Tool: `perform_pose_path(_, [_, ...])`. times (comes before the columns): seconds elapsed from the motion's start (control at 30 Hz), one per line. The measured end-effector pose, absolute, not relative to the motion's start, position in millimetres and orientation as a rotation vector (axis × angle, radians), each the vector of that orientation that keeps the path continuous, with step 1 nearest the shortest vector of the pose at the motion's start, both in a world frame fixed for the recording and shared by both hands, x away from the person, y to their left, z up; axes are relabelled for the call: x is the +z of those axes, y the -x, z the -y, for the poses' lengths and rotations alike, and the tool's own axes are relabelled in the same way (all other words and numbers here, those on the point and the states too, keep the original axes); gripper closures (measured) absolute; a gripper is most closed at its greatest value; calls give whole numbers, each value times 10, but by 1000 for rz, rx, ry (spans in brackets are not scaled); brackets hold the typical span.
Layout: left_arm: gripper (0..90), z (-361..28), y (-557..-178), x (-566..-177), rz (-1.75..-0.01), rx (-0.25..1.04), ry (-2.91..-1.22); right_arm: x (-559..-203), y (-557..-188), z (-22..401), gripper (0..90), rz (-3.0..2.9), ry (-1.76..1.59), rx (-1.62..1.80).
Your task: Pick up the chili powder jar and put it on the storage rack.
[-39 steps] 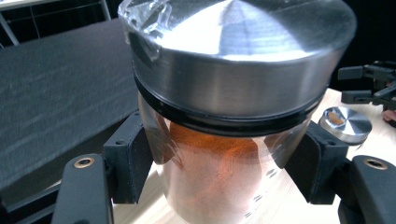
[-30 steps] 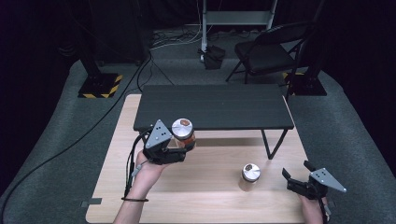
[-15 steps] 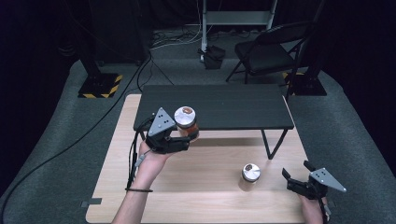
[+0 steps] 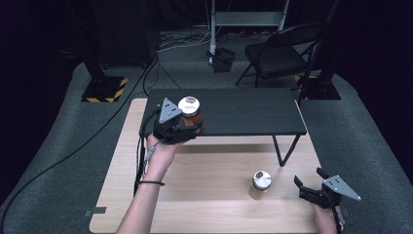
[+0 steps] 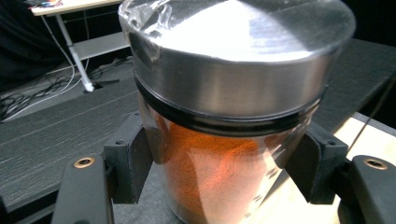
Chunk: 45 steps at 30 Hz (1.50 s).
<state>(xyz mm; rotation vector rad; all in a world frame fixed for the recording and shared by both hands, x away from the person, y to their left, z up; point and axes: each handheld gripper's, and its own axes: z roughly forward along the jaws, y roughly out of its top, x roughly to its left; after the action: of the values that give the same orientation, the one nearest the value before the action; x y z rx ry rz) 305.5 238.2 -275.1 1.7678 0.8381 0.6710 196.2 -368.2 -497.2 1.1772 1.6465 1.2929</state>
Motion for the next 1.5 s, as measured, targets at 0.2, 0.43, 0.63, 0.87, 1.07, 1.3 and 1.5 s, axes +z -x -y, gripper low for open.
perform_pose_path(0.2, [312,-2344,-3138,-2737,-864,654,-1767,-4973,-1962,3684,41,-1647,-1176,1293])
perform_pose_path(0.43, [312,-2300,-3187,-2732,-867,649,-1774,-4976,-1961,3684,41,-1647,-1173,1293])
perform_pose_path(0.63, [309,-2288,-3216,-2739,-879,642,-1768,-4971,-1962,3677,41,-1650,-1171,1289])
perform_pose_path(0.87, [238,-2308,-3154,-2742,-870,651,-1745,-4977,-1959,3681,41,-1646,-1171,1292])
perform_pose_path(1.07, [187,-2374,-3048,-2754,-841,671,-1764,-4979,-1958,3682,41,-1646,-1170,1293])
perform_pose_path(1.3, [158,-2527,-2915,-2874,-813,657,-1766,-4974,-1960,3677,41,-1648,-1171,1291])
perform_pose_path(1.5, [143,-2657,-2789,-3009,-791,674,-1769,-4978,-1956,3675,41,-1645,-1171,1292])
